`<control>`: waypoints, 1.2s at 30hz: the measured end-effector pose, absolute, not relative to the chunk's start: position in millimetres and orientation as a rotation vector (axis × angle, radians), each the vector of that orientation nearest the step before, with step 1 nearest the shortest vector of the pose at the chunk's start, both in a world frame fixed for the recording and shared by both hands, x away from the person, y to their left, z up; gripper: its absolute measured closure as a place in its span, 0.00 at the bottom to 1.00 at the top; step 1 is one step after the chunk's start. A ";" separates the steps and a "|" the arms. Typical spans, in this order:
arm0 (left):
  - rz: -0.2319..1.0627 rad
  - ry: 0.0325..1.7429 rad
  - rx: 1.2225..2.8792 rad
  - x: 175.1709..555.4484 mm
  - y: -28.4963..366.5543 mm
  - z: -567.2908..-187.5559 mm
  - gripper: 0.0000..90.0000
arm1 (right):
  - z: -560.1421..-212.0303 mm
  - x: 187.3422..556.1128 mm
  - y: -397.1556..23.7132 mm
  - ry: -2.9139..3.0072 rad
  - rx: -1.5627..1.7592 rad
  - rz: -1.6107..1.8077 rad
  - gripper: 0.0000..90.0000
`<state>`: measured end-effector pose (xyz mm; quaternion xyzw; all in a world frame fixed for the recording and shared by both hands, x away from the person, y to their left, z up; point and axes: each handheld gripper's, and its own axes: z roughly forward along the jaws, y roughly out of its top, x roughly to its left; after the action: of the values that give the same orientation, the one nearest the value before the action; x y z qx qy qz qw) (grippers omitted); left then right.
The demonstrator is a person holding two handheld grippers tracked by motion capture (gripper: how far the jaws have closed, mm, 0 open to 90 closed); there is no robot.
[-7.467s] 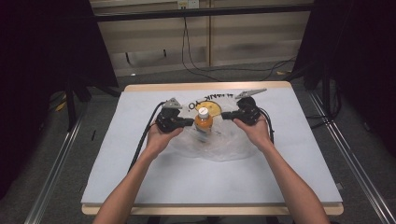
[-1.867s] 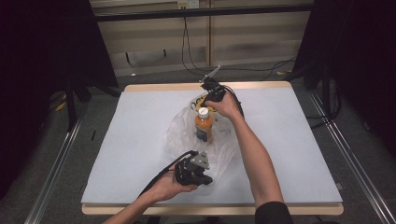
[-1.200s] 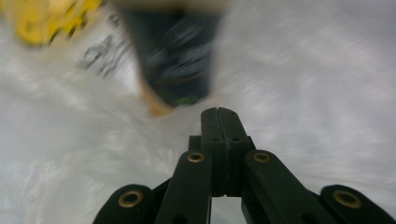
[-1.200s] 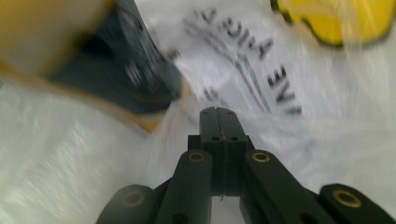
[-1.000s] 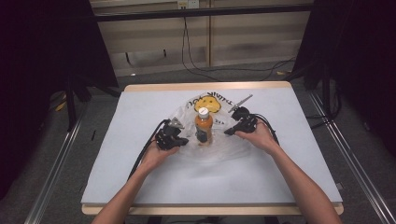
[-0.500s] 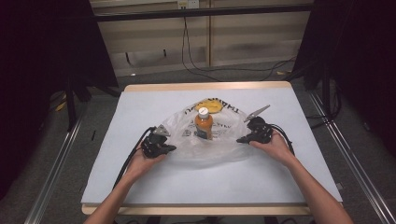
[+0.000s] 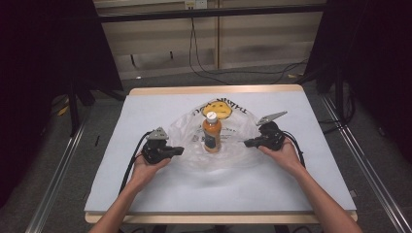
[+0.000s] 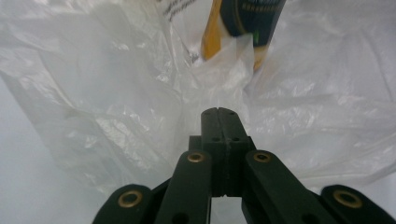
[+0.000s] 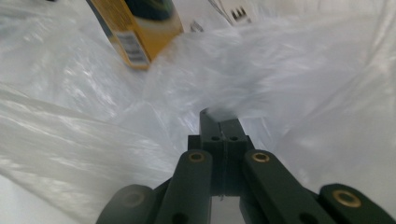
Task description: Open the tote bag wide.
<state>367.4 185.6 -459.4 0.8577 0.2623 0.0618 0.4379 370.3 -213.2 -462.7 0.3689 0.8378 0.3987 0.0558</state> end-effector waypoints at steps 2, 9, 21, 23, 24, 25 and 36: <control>0.159 0.647 2.108 364.3 187.1 -457.1 1.00 | -458.1 367.2 -214.4 2.521 1.109 1.233 1.00; 0.182 0.625 2.037 351.0 197.8 -447.6 1.00 | -441.8 351.5 -232.1 2.382 1.126 1.357 1.00; 0.284 0.589 1.894 318.6 214.1 -433.0 0.70 | -426.0 310.6 -245.8 2.158 1.078 1.539 0.47; 0.324 0.603 1.886 313.8 215.7 -432.4 0.53 | -424.8 304.4 -245.8 2.118 1.065 1.554 0.30; 0.334 0.610 1.886 311.2 216.5 -432.6 0.45 | -423.9 301.7 -245.6 2.100 1.077 1.545 0.21; 0.339 0.613 1.875 309.6 217.3 -433.3 0.39 | -423.4 299.1 -245.5 2.095 1.083 1.547 0.16; 0.422 0.669 1.785 286.4 241.8 -434.0 0.08 | -428.9 260.6 -254.4 1.964 1.074 1.535 0.02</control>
<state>286.4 241.8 -434.0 0.7575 0.2839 0.1790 0.5600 260.6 -254.4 -428.9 0.3866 0.7071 0.5528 0.2122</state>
